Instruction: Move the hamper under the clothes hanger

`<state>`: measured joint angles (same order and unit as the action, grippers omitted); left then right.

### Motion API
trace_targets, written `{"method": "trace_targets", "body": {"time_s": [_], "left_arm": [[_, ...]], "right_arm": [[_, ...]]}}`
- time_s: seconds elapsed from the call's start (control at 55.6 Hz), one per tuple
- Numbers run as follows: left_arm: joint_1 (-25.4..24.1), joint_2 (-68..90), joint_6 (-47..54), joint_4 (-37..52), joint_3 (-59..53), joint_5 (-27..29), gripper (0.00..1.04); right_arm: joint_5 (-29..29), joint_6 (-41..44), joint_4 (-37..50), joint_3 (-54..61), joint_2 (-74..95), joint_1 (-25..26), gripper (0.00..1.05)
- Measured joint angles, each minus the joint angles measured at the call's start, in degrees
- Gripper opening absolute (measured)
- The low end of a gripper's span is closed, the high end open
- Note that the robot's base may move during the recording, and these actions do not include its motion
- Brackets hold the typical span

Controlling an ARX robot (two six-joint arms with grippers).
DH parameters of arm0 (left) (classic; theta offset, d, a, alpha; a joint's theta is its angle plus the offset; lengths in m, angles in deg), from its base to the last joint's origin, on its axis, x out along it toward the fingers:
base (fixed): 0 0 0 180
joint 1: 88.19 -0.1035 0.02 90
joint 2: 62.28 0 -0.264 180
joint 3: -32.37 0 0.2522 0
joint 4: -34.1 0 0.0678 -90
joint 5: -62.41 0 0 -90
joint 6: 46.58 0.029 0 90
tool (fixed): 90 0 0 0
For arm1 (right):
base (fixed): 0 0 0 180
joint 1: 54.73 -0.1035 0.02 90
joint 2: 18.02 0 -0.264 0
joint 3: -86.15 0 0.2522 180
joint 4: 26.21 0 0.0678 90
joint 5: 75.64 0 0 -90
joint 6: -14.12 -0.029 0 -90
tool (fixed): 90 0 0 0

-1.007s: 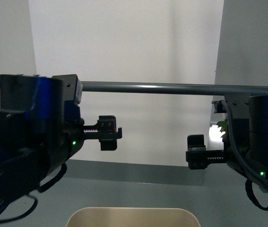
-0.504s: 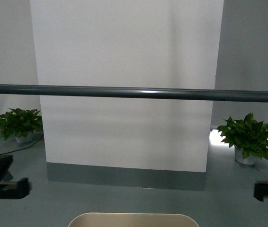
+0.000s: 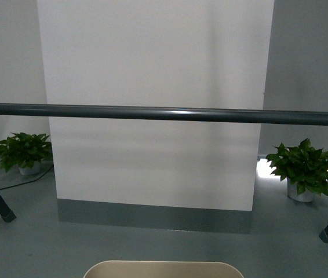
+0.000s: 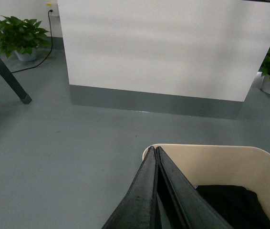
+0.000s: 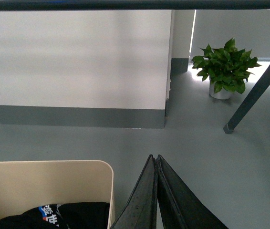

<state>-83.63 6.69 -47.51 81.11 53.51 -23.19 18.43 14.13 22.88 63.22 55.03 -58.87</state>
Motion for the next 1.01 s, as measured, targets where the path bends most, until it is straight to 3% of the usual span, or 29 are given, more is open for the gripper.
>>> {"method": "trace_targets", "body": {"time_s": [0.09, 0.18, 1.007], "left_arm": [[-2.73, -5.2, 0.13, -3.28, -2.01, -3.78, 0.03], [-4.33, -9.94, 0.15, -6.51, -3.37, -4.0, 0.03], [-4.42, -47.17, 0.42, -38.82, -6.36, -4.42, 0.03]], "right_arm": [[-3.76, 0.02, -2.82, 2.32, -5.16, 2.91, 0.02], [-3.74, 0.0, -5.79, 4.13, -9.88, 4.04, 0.02], [-4.04, 0.0, -38.66, 8.85, -48.85, 4.07, 0.02]]}}
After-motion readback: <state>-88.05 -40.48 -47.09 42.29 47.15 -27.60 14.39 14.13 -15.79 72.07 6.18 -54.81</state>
